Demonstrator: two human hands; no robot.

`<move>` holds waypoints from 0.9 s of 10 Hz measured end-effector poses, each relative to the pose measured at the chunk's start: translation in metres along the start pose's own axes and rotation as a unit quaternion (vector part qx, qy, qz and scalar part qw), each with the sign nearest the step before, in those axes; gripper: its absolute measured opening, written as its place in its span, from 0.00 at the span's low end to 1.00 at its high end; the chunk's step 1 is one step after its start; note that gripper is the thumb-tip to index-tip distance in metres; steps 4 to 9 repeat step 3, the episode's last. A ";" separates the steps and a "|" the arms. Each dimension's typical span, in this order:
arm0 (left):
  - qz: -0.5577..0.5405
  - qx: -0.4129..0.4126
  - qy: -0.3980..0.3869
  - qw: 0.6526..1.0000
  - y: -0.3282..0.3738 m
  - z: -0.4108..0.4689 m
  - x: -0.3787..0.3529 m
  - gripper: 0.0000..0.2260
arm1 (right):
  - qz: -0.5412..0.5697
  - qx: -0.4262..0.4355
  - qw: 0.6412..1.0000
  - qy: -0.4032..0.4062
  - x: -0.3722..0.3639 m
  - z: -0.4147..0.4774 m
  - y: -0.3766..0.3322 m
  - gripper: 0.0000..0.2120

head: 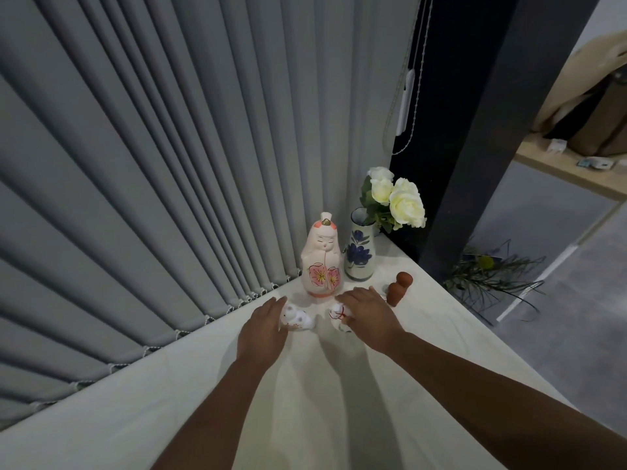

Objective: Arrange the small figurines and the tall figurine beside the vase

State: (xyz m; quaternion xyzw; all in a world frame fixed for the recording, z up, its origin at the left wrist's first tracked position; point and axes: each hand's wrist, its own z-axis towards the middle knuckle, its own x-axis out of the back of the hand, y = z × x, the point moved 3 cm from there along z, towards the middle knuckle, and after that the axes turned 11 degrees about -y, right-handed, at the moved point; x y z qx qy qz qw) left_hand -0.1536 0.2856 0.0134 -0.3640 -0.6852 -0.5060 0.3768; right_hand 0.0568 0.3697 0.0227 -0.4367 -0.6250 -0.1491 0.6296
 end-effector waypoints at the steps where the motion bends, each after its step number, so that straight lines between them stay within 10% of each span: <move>1: 0.007 -0.001 0.020 1.000 0.001 -0.007 0.008 0.26 | -0.019 -0.019 1.000 -0.010 0.004 -0.010 -0.004 0.24; 9: 0.038 0.011 0.070 0.997 0.003 -0.022 0.012 0.23 | -0.028 -0.036 0.999 0.001 0.000 -0.032 -0.013 0.26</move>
